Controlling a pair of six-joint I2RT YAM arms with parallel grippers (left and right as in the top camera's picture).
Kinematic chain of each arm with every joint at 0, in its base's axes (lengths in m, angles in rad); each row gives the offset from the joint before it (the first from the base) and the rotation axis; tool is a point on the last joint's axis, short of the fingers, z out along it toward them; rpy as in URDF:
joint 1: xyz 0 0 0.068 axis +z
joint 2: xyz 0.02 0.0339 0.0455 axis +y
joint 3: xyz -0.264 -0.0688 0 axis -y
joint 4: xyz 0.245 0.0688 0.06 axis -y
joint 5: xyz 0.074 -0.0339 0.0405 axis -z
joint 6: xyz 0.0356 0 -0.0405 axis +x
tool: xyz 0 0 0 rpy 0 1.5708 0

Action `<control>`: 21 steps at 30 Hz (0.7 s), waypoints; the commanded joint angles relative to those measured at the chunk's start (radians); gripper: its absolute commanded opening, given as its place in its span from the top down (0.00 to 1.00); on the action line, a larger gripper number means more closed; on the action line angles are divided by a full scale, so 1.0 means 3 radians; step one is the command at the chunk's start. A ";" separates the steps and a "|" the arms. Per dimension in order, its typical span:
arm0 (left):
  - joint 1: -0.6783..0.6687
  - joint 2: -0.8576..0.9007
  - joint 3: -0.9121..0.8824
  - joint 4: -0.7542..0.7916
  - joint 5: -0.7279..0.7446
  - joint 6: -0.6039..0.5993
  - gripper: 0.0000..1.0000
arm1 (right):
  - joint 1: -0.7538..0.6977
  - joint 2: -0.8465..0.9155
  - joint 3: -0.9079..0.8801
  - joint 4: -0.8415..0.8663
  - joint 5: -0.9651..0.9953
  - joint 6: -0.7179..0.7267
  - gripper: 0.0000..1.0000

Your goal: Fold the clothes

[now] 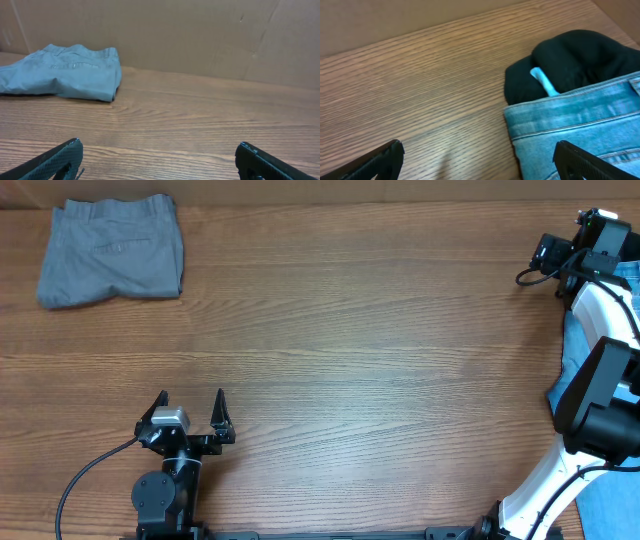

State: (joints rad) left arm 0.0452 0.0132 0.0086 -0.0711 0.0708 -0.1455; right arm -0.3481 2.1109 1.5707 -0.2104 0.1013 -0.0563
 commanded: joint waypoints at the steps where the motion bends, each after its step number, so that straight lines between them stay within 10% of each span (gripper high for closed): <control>1: -0.0028 -0.0029 -0.0013 0.0000 0.0024 0.0036 0.00 | 0.0000 -0.0163 0.0086 0.0031 -0.0120 0.0014 0.00; 11: -0.0028 -0.0029 -0.0013 0.0000 0.0024 0.0036 0.00 | 0.0013 -0.0633 0.0086 -0.0306 -0.0183 0.0015 0.00; 21: -0.0028 -0.0029 -0.0013 0.0000 0.0023 0.0036 0.00 | 0.0018 -0.1045 0.0086 -0.1134 -0.1563 0.0028 0.00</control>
State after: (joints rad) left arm 0.0452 0.0132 0.0086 -0.0711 0.0704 -0.1455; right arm -0.3462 1.8004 1.5799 -0.5266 -0.1600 -0.0517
